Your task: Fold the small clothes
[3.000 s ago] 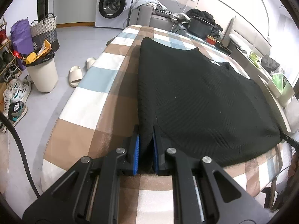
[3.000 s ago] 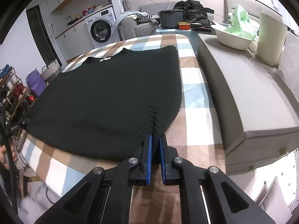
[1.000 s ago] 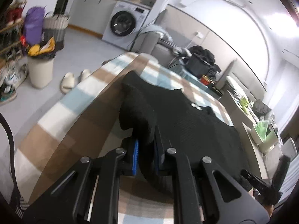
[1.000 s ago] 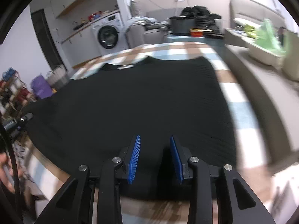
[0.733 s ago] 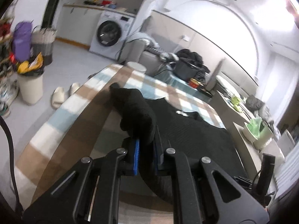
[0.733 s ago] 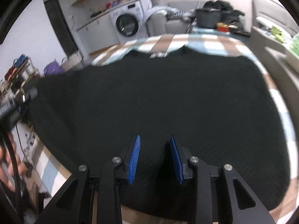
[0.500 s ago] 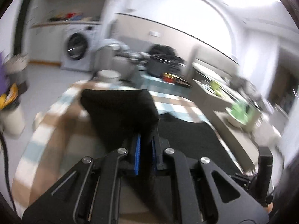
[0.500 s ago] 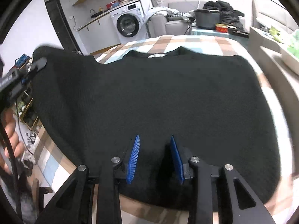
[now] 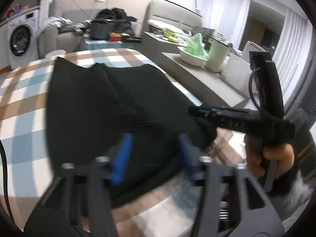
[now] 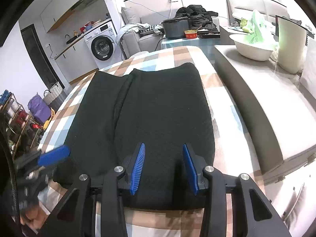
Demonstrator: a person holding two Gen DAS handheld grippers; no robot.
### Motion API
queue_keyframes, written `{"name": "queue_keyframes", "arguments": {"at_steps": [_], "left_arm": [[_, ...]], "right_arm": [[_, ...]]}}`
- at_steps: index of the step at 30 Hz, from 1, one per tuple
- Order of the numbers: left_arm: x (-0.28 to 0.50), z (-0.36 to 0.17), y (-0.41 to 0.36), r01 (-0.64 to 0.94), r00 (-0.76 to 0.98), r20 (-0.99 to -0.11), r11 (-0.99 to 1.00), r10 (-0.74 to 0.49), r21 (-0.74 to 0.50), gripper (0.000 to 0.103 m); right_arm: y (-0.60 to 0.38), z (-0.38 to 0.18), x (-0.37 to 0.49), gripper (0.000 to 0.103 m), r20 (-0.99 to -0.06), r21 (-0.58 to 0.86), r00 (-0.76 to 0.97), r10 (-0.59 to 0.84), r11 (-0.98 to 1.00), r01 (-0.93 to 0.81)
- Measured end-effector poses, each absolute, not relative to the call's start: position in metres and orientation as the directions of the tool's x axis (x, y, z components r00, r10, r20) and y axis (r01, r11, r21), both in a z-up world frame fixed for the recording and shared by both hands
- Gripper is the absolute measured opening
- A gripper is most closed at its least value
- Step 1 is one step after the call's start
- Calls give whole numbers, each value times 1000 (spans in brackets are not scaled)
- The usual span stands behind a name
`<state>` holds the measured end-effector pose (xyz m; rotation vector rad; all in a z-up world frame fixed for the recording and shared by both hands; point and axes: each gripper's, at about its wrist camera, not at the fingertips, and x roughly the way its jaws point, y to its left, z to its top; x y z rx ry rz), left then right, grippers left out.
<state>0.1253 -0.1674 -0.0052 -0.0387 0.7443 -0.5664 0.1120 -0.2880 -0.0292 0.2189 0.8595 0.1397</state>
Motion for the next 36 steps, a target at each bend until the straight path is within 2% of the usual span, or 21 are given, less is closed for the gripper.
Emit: {"name": "queue_keyframes", "arguments": {"at_steps": [3,8,15,24,36], "left_arm": [[114,1,-143,435,642,-609,875,-466,-210,64],[109,10,-86,317,723,-582,927,-372,-199,79],[124,-11,-22,147,730,-631,962,-264,-231,79],[150,-48,1,-34,701,-704,980,-116,-195,79],[152,-46,-5,-37,700,-705,981,-112,-192,89]], "right_arm": [[-281,-27,110,41,-726,275,639,255,959,-70],[-267,-33,118,42,-720,364,589,367,922,-131],[-234,-33,134,42,-707,390,532,465,885,-255],[-211,-46,136,42,-745,336,482,461,884,-327],[-213,-40,145,42,-762,323,474,441,894,-311]]}}
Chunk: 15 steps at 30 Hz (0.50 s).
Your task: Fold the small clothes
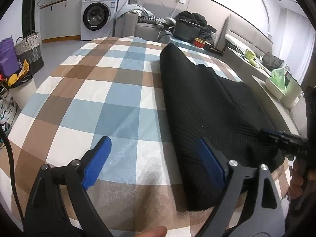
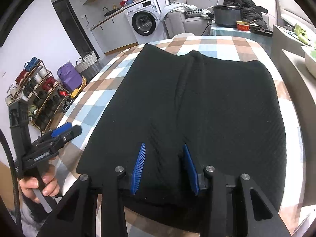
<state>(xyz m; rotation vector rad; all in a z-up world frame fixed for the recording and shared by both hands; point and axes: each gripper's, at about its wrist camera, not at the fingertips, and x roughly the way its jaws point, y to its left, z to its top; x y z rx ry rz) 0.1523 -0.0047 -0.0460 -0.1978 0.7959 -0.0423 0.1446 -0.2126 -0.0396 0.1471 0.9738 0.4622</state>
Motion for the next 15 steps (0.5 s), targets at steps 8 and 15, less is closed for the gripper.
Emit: {"name": "queue_keyframes", "arguments": {"at_steps": [8,15], "left_arm": [[152,-46,3,-57,697,-706,972,-124,-228,102],[162,-53,-18,-4,671,-722,973,-167,-229,102]], "right_arm": [[-208,-57,163,36,-794,344,424,436,897,-278],[-211,-51,160,11,-731,438,423,535,844,-311]]}}
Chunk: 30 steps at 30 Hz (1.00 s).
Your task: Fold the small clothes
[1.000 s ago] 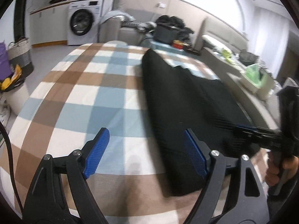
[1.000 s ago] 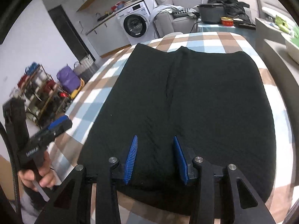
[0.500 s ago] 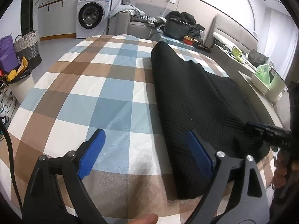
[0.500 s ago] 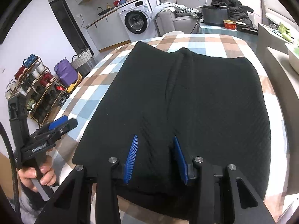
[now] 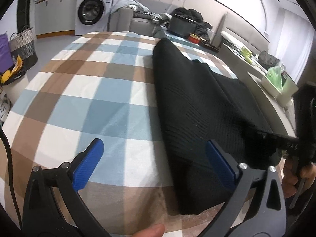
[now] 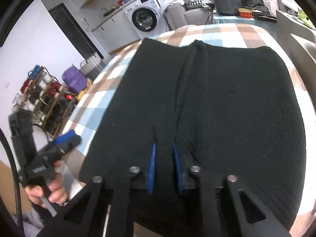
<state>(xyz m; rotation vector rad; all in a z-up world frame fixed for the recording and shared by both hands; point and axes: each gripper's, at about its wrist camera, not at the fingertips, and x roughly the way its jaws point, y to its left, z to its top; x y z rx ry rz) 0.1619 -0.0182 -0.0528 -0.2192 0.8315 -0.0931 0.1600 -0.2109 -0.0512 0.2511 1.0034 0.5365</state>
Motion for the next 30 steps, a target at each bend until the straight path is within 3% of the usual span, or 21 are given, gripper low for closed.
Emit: {"name": "queue_keyframes", "arguments": {"at_steps": [6,12,15,19,28,30], "left_arm": [[165,-55,-37,23,658,-737,982,-156,-188,102],[169,-59,-40,23,650,-742,980,-165,-198,102],[168,-61,-43,37,644,-747,982,-167,-187,102],[168,-64,-42,36,637,-752,980,-172,-194,102],[170,-67,-39,41,627,-758,979,-179,-198,102],[170,-68,-37,40,625,-758,978,-186,-206,102]], "right_arm": [[-226,-22,139,9,-681,448,503,533,846,-289],[-223,-53,127,10,-798,331,442,409,911,-246],[-225,-44,132,18,-791,328,455,409,911,-248],[-227,-34,150,37,-763,310,517,388,921,-234],[-237,-46,245,36,-762,369,534,366,923,-106],[-232,-52,267,21,-777,384,499,383,917,-107]]}}
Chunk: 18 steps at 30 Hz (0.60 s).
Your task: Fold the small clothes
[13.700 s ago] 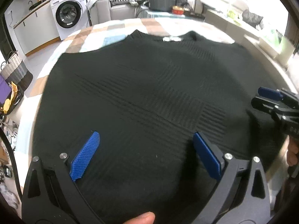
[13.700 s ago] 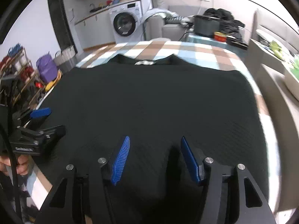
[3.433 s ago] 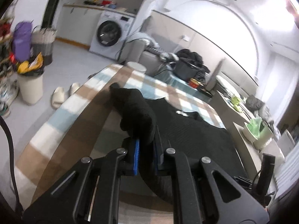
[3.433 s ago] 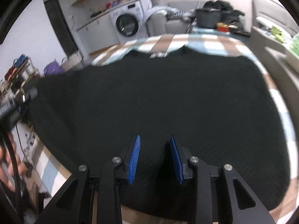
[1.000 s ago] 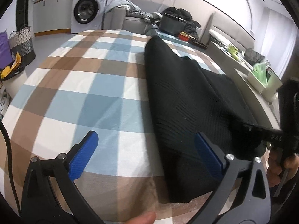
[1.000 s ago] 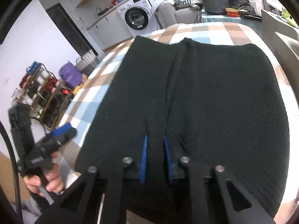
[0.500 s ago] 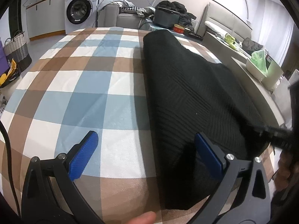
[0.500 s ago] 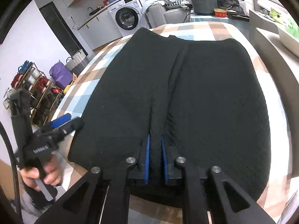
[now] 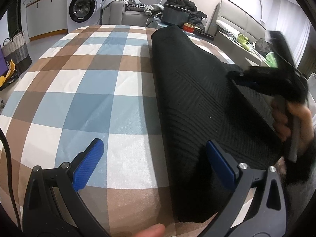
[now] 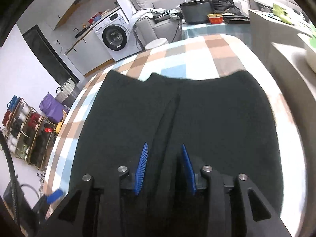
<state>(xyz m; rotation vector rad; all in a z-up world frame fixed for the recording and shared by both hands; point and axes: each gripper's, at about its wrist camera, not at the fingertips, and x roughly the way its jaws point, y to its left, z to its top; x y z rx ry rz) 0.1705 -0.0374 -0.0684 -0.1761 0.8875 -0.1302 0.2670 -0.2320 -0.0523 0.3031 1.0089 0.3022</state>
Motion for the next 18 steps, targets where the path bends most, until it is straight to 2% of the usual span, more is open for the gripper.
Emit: {"name": "queue_keyframes", "arguments": {"at_steps": [1,2,6,8,10,12,14,18], "left_arm": [[171,-68,-37,42,623,-758,977,-191,-211,102],[171,-69,-37,44,624,-757,976,-193,-213,102],[171,-67,-36,47,627,-755,977,-190,-207,102],[171,-67,-35,41,628,-756,977,-187,-208,102],[170,-65,-34,37,631,-754,977,-185,-208,102],[169,-64,-32,40,635,-750,977,-185,-207,102],[170,-65,-32,37,633,-751,977,-185,-209,102],[173,-68,-32,41,623,-757,975,-194,-216,102]], "right_arm": [[-230,-54,274,13,-779,394,487,396,912,-111],[-226,-52,283,11,-782,385,485,391,915,-117],[-205,-25,291,9,-725,315,564,396,918,-240],[-200,-27,300,10,-755,239,570,324,946,-221],[-208,-36,308,14,-793,227,543,277,961,-158],[-223,-44,304,21,-798,291,515,314,948,-127],[-236,-51,302,45,-793,339,502,344,935,-105],[-250,-62,303,45,-770,437,476,424,895,-90]]}}
